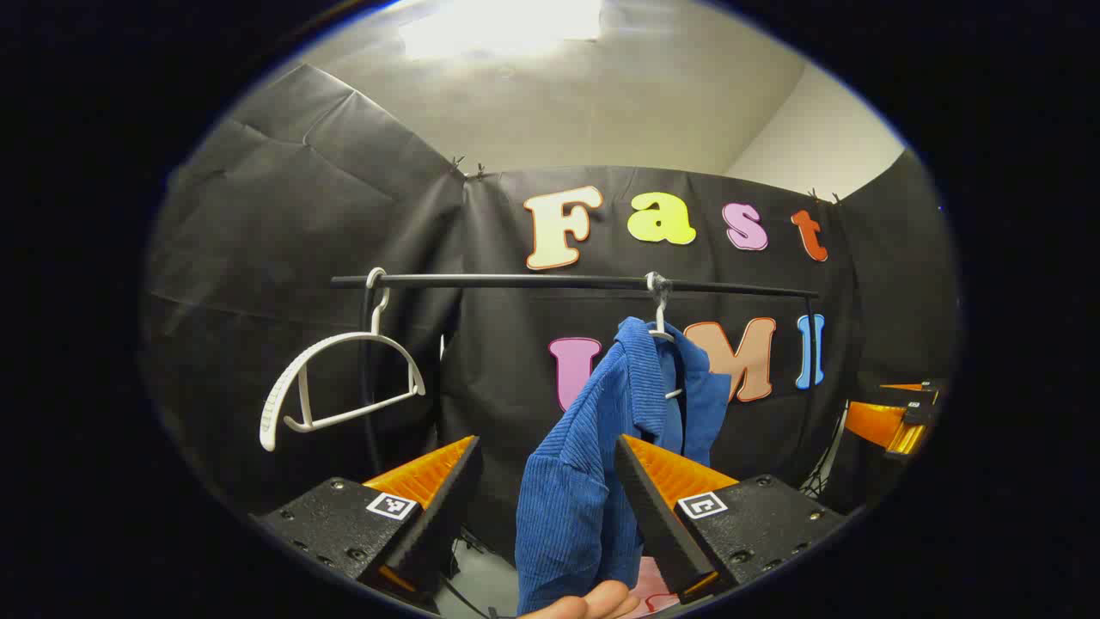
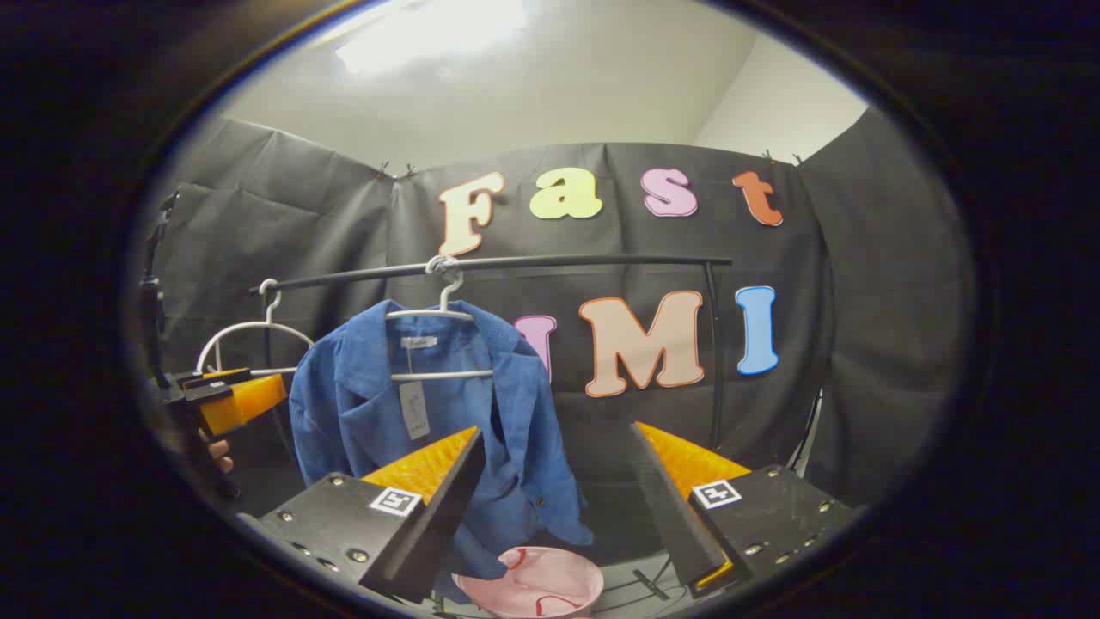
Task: Grasp the clothes on the hanger with both hands and then place them into the laundry hamper below.
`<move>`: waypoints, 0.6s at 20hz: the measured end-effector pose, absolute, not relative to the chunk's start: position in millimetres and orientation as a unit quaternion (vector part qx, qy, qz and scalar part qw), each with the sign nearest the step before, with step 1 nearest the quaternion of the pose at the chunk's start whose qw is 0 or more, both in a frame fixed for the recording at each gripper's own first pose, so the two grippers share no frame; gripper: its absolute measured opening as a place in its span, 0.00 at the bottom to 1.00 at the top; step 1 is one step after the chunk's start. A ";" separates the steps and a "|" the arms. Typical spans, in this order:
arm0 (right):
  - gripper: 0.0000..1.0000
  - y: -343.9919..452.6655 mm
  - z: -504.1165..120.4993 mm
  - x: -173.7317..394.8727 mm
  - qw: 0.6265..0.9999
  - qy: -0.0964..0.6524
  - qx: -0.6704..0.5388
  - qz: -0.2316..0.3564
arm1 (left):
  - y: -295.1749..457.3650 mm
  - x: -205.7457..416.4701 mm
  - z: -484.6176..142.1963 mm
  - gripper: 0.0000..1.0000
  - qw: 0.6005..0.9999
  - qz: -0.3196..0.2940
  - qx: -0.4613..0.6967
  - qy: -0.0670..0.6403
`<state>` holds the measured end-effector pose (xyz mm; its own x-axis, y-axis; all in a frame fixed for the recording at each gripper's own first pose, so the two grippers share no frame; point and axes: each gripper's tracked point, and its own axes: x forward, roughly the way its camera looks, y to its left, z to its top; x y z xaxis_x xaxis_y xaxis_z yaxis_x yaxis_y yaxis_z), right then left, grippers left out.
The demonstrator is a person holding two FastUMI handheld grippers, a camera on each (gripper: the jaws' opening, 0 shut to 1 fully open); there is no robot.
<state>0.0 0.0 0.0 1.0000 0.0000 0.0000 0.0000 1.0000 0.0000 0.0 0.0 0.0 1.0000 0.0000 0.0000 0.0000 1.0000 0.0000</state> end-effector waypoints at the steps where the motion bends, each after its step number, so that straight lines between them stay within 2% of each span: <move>1: 0.94 5.0 -5.5 -4.2 1.000 0.002 -0.005 0.006 | -0.2 -1.5 -1.5 0.92 1.000 0.000 0.003 0.000; 2: 0.94 12.1 -10.5 -8.2 1.000 0.005 -0.012 0.015 | -2.4 -3.4 -2.7 0.92 1.000 -0.002 0.004 0.000; 4: 0.99 23.4 -17.5 -15.3 0.999 0.006 -0.027 0.029 | -7.0 -8.7 -11.8 0.92 1.000 -0.007 -0.003 0.010; 5: 0.99 24.8 -19.7 -18.6 0.999 0.005 -0.032 0.030 | -11.4 -12.4 -18.7 0.92 1.000 -0.012 -0.007 0.018; 6: 0.94 27.2 -23.2 -20.8 0.999 0.006 -0.033 0.032 | -18.4 -16.7 -24.1 0.92 0.999 -0.021 -0.007 0.026; 8: 0.97 31.0 -32.8 -21.7 0.999 0.013 -0.029 0.036 | -28.5 -22.7 -26.7 0.95 0.999 -0.031 -0.002 0.027; 11: 0.97 30.1 -37.6 -21.6 0.999 0.019 -0.013 0.035 | -42.6 -26.2 -29.1 0.92 0.999 -0.037 0.008 0.028; 12: 1.00 28.9 -35.3 -22.4 0.999 0.016 -0.008 0.034 | -47.0 -27.3 -29.9 0.92 0.999 -0.039 0.005 0.029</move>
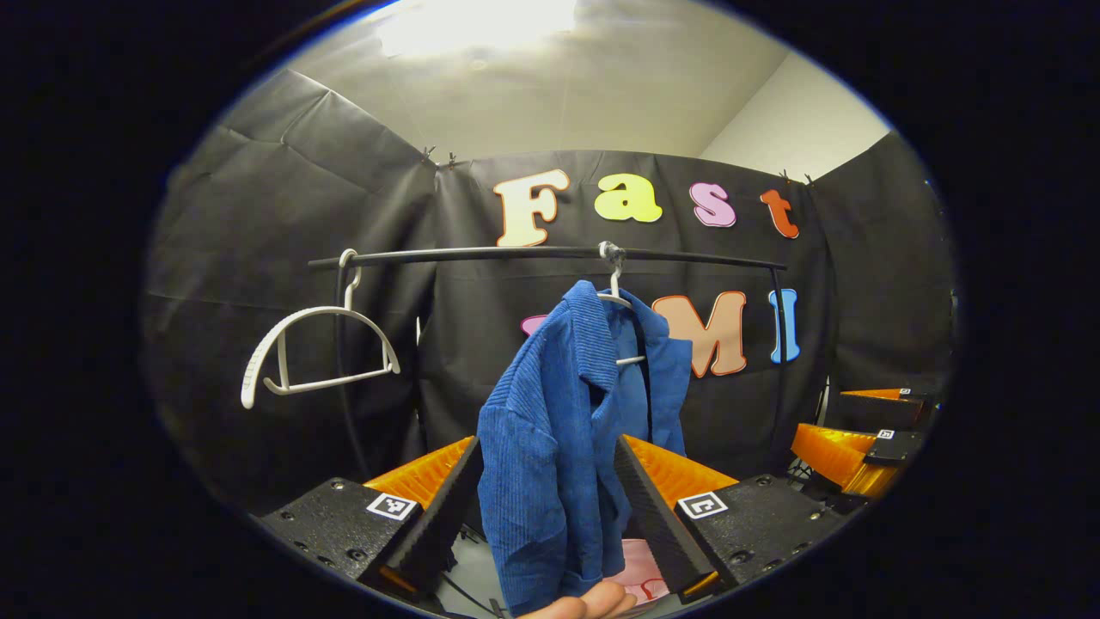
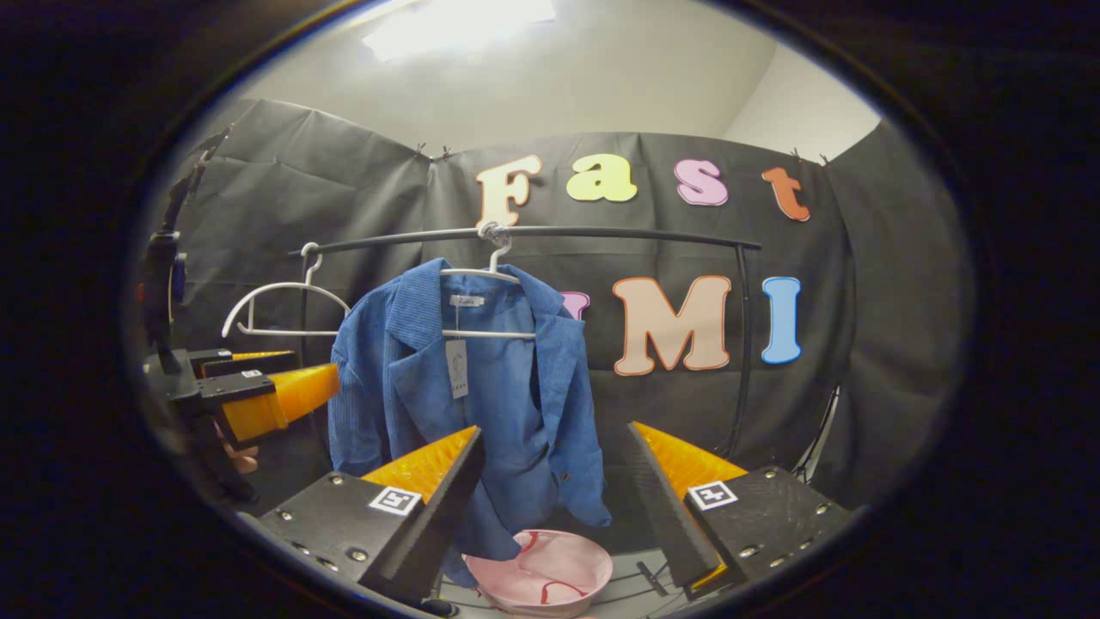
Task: Grasp the clothes on the hanger with both hands and then place them into the laundry hamper below.
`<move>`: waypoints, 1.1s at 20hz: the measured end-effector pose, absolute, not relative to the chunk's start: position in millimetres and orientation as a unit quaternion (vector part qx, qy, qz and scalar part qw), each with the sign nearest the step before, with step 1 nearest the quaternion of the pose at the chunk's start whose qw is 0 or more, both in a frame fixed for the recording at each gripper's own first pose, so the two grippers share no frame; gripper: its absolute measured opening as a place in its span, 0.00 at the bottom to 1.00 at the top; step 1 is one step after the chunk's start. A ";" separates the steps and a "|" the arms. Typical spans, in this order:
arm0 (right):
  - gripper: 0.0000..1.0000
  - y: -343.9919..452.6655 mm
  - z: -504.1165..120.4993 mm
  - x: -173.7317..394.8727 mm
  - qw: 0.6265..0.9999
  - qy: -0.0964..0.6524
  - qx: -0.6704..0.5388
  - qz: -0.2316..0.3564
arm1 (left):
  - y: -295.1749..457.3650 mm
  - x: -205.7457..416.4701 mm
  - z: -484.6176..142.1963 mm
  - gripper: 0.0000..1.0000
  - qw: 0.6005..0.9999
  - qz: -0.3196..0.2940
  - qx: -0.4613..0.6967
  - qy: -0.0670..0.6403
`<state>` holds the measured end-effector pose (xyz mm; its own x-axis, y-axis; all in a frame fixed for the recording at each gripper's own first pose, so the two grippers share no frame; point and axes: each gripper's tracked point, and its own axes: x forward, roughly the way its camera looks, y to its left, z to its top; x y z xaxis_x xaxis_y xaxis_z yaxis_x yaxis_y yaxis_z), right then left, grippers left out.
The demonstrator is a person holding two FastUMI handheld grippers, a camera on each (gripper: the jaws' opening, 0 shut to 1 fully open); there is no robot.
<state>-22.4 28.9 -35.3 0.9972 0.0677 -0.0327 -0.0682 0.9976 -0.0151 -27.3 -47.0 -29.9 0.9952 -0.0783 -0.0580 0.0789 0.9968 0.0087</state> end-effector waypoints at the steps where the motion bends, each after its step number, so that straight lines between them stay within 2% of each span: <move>1: 0.97 27.2 -34.4 -22.6 0.999 0.013 -0.004 0.034 | -50.9 -28.5 -30.5 0.92 0.999 -0.042 0.002 0.029; 4: 1.00 22.3 -29.3 -26.1 0.999 0.003 0.012 0.035 | -56.7 -29.2 -31.3 0.95 0.999 -0.044 -0.006 0.025; 5: 0.97 20.9 -30.3 -28.0 0.999 0.003 0.017 0.035 | -57.3 -27.7 -31.7 0.92 0.999 -0.042 -0.006 0.025; 7: 0.97 17.7 -29.6 -32.6 0.999 0.000 0.027 0.034 | -60.8 -24.0 -32.9 0.95 0.999 -0.042 -0.007 0.026; 9: 0.97 17.2 -29.7 -35.6 0.999 -0.001 0.032 0.033 | -65.4 -21.9 -33.8 0.92 0.999 -0.045 -0.006 0.027; 13: 0.97 14.6 -35.5 -37.3 0.999 0.009 0.030 0.029 | -71.7 -14.6 -39.7 0.92 0.998 -0.045 -0.010 0.031; 16: 0.97 17.0 -40.5 -41.5 0.999 0.019 0.030 0.032 | -76.0 2.1 -54.3 0.92 0.998 -0.045 -0.010 0.050; 17: 0.97 17.5 -45.1 -44.2 0.999 0.027 0.030 0.032 | -79.0 10.1 -59.7 0.95 0.997 -0.047 -0.012 0.059; 18: 1.00 17.9 -45.5 -46.6 0.999 0.031 0.029 0.032 | -79.3 16.2 -66.7 0.92 0.996 -0.046 -0.016 0.071; 19: 0.97 18.1 -45.4 -48.3 0.999 0.033 0.027 0.032 | -78.5 23.1 -69.4 0.95 0.996 -0.043 -0.022 0.078; 20: 0.97 17.4 -42.8 -48.6 0.999 0.031 0.027 0.030 | -77.6 30.4 -68.2 0.92 0.996 -0.038 -0.025 0.078; 22: 0.97 15.9 -40.6 -49.4 0.999 0.033 0.031 0.028 | -76.0 43.4 -66.4 0.95 0.996 -0.034 -0.026 0.072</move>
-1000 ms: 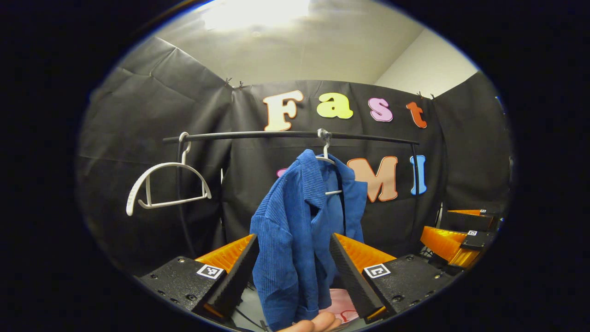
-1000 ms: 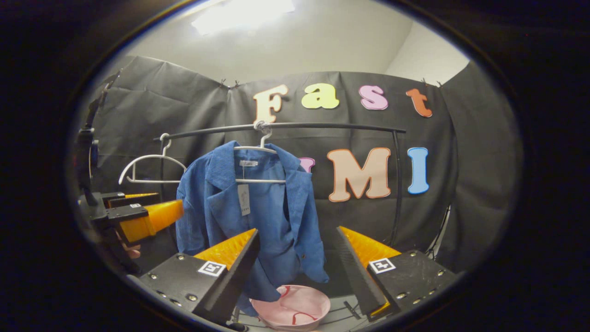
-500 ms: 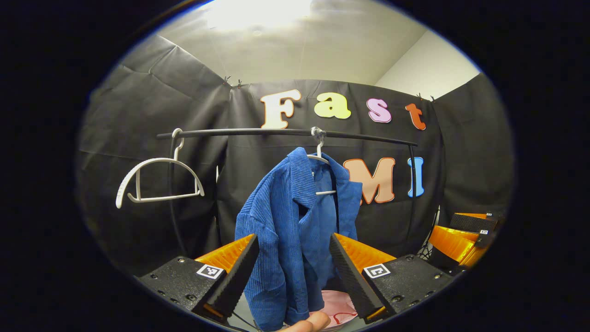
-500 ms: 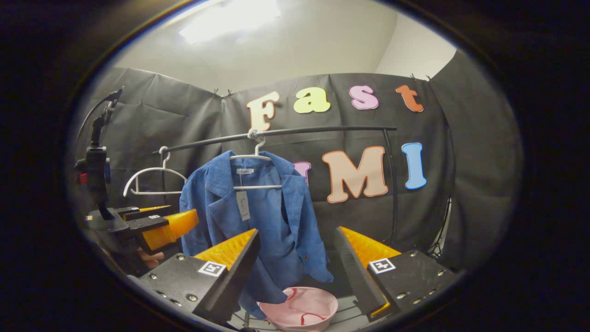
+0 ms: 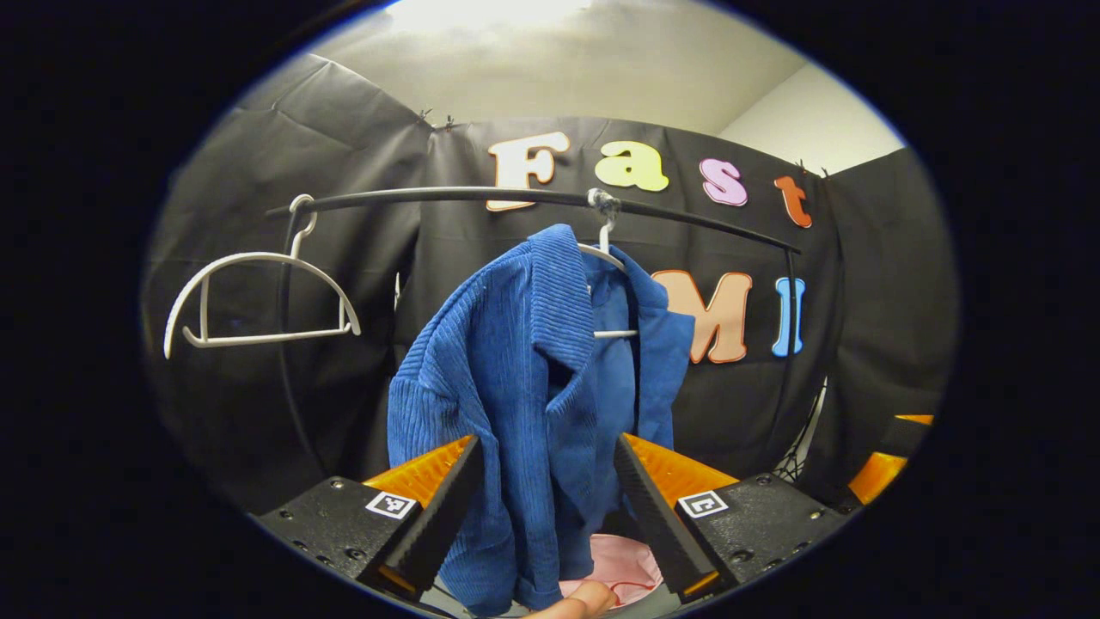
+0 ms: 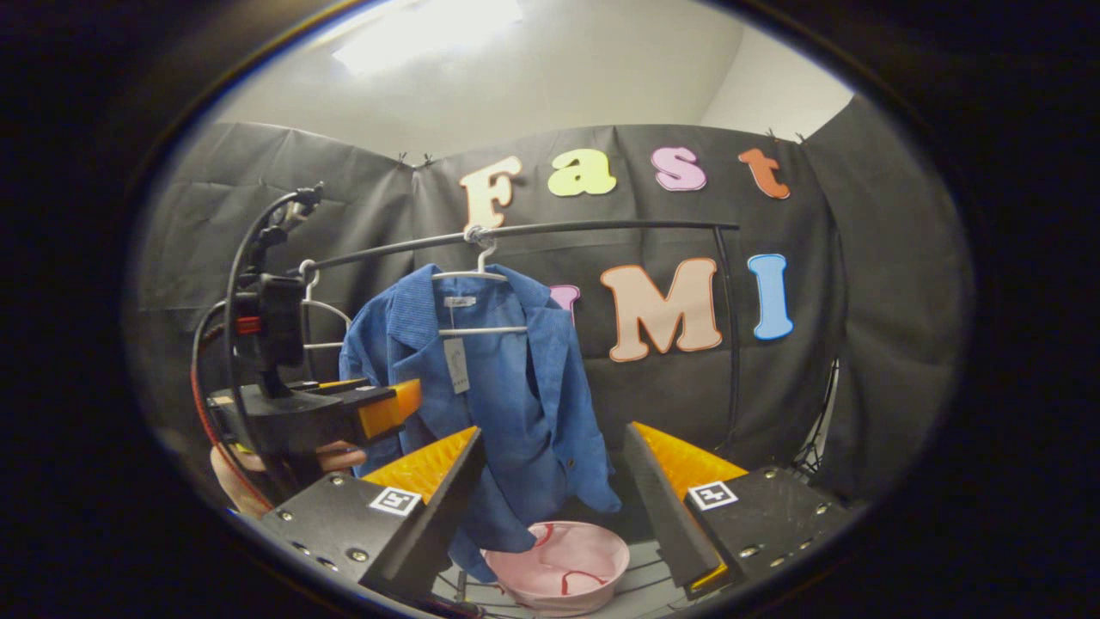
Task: Grasp the clothes on the hanger with both hands and then place them into the laundry hamper below.
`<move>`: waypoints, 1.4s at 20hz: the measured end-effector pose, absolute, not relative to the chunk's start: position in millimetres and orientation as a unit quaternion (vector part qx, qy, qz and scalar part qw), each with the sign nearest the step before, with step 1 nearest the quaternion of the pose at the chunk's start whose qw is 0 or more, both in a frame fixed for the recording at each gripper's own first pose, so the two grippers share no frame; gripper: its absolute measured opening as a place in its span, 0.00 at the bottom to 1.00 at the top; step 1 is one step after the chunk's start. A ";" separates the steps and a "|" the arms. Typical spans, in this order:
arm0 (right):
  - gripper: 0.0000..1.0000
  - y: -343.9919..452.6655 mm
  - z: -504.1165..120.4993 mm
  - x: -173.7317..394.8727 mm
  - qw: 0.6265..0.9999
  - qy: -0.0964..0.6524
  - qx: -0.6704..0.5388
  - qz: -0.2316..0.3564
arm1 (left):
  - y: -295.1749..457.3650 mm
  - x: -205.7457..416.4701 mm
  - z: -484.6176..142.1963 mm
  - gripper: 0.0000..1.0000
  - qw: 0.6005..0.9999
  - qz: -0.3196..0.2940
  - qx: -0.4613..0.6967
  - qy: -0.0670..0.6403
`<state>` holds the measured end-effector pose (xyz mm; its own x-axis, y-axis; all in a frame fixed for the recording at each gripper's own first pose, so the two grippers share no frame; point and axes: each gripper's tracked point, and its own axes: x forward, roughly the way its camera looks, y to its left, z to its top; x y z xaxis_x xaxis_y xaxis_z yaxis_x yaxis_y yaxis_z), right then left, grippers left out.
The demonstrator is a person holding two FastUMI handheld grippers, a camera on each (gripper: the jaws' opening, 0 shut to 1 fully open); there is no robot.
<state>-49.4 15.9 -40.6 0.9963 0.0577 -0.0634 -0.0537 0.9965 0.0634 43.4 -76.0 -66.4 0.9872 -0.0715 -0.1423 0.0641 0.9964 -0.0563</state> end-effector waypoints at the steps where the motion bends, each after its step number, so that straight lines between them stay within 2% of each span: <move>1: 0.97 15.6 -40.0 -49.9 0.999 0.032 0.033 0.027 | -76.4 51.3 -66.6 0.92 0.996 -0.033 -0.031 0.071; 6: 0.97 13.1 -35.1 -52.4 0.998 0.031 0.042 0.022 | -63.8 86.7 -77.3 0.92 0.997 -0.005 -0.019 0.077; 11: 0.94 11.3 -36.2 -48.4 0.999 0.030 0.038 0.009 | -67.0 93.9 -83.6 0.04 0.995 -0.044 0.023 0.089; 12: 0.99 12.4 -38.2 -44.8 0.999 0.031 0.036 0.008 | -67.7 89.8 -80.4 0.02 0.995 -0.052 0.029 0.083; 14: 0.99 16.6 -43.5 -34.5 0.999 0.035 0.031 0.009 | -69.0 80.3 -77.3 0.00 0.994 -0.069 0.030 0.078; 16: 0.99 21.3 -44.2 -21.1 0.999 0.028 0.022 0.012 | -63.4 72.4 -71.9 0.00 0.994 -0.076 0.020 0.073; 17: 0.94 22.2 -44.3 -13.2 0.999 0.021 0.020 0.013 | -58.5 67.9 -68.3 0.00 0.995 -0.077 0.010 0.070; 18: 1.00 24.0 -44.6 -4.1 1.000 0.016 0.022 0.014 | -54.8 61.0 -64.8 0.00 0.995 -0.081 -0.004 0.066; 20: 0.94 29.6 -51.7 14.1 0.999 0.019 0.039 0.020 | -49.9 52.5 -57.8 0.01 0.993 -0.096 -0.024 0.063; 21: 0.94 35.8 -52.9 22.9 0.998 0.022 0.049 0.028 | -47.8 49.5 -53.8 0.00 0.992 -0.104 -0.031 0.061; 22: 0.99 40.4 -52.8 29.9 0.998 0.022 0.058 0.034 | -44.0 44.3 -50.9 0.01 0.992 -0.111 -0.034 0.058; 27: 0.99 38.1 -56.4 71.2 0.998 0.020 0.058 0.028 | -35.8 29.8 -36.9 0.01 0.990 -0.129 -0.032 0.047; 28: 0.96 40.4 -57.0 81.7 0.998 0.021 0.052 0.028 | -36.2 27.1 -35.2 0.01 0.989 -0.135 -0.033 0.047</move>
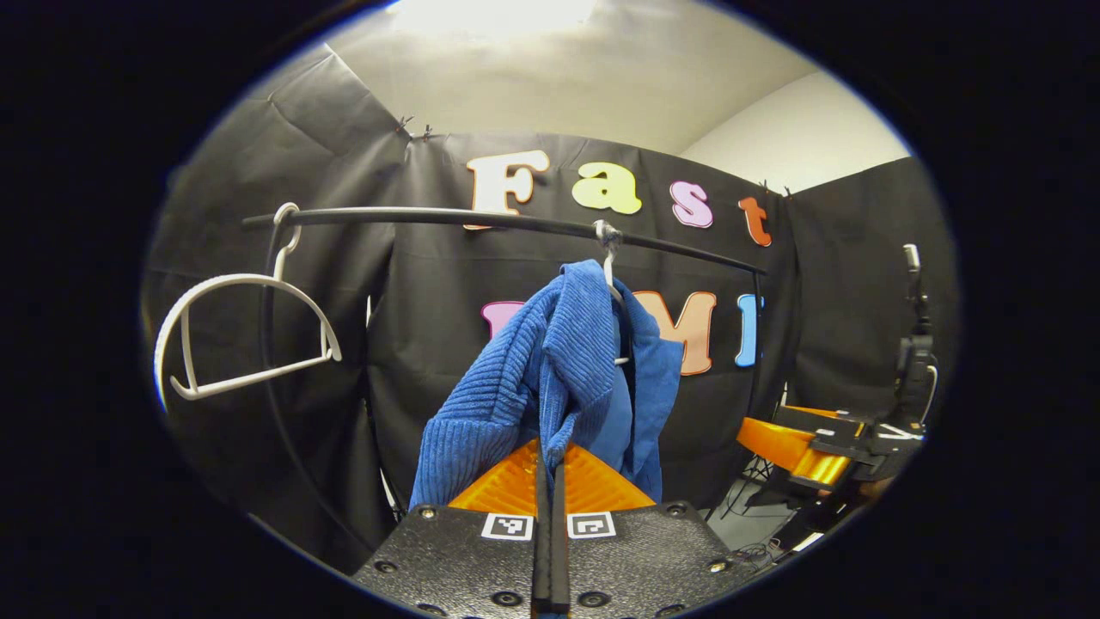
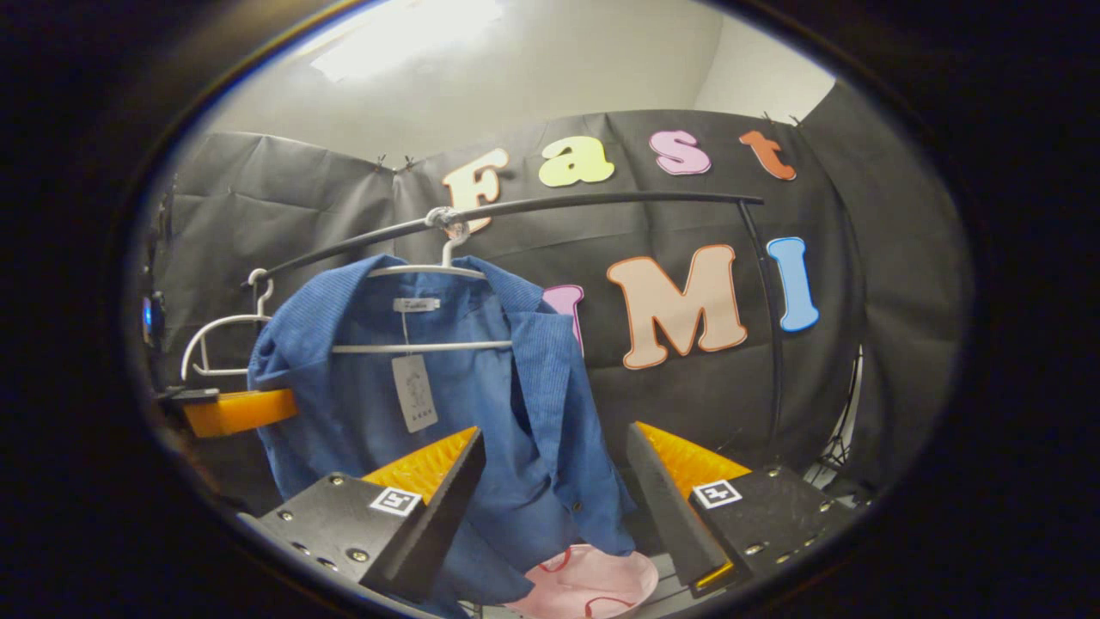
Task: Grasp the clothes on the hanger with both hands and then place them into the laundry hamper below.
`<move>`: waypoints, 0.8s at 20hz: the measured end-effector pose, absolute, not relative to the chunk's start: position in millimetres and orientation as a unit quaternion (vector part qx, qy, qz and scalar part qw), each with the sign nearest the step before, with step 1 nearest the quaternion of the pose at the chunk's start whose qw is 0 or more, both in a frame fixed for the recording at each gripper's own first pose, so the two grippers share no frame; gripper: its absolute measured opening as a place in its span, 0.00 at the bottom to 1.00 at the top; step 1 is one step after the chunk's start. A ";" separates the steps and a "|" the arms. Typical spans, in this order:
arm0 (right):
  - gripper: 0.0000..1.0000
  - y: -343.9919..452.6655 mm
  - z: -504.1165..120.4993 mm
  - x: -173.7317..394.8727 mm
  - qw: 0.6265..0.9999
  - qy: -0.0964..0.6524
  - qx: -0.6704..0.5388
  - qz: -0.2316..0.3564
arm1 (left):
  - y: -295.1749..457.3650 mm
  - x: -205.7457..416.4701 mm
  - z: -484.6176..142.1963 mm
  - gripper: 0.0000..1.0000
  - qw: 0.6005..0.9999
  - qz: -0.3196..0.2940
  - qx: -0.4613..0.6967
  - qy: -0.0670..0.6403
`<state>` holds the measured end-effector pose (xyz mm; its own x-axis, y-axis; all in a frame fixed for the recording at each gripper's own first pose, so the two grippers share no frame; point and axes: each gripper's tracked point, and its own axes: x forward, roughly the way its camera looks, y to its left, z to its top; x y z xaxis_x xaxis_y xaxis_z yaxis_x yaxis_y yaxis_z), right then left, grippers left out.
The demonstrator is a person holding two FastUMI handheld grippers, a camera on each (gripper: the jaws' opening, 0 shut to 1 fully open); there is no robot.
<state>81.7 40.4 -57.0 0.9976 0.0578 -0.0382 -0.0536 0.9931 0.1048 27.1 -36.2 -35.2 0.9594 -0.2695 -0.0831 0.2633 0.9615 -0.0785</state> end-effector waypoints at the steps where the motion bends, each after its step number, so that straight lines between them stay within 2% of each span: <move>1: 0.99 42.6 -60.3 91.5 0.998 0.023 0.044 0.029 | -37.5 24.9 -33.1 0.00 0.988 -0.142 -0.037 0.050; 10: 0.99 63.4 -72.2 207.1 0.998 0.001 -0.031 0.047 | -42.0 7.1 -15.2 0.01 0.980 -0.176 -0.054 0.074; 13: 0.99 77.7 -98.3 236.5 0.997 0.026 -0.032 0.065 | -39.4 4.2 -8.4 0.00 0.980 -0.179 -0.049 0.071; 14: 0.94 81.1 -100.8 243.2 0.997 0.026 -0.025 0.073 | -40.7 1.3 -6.7 0.00 0.979 -0.183 -0.049 0.068; 15: 0.97 82.5 -103.3 250.3 0.997 0.025 -0.013 0.075 | -41.3 -2.0 -4.6 0.01 0.979 -0.185 -0.047 0.065; 16: 0.94 84.8 -101.5 257.5 0.997 0.021 0.005 0.075 | -40.2 -5.4 -1.8 0.01 0.979 -0.188 -0.043 0.060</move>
